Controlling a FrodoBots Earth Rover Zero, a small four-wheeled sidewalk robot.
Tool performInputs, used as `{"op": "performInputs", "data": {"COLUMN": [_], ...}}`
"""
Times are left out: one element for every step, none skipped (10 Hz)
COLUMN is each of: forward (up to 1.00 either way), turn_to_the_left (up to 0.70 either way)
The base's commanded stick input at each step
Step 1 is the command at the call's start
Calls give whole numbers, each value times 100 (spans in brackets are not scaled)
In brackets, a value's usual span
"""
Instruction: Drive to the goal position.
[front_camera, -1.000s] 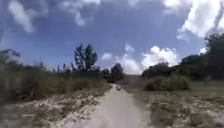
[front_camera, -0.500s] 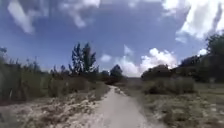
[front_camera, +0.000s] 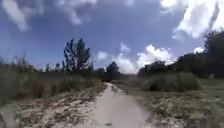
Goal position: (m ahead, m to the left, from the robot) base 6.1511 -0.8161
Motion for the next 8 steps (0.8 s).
{"op": "performInputs", "data": {"forward": [100,100,100,100,100,100,100,100], "turn_to_the_left": [0,0,0,0,0,0,0,0]}}
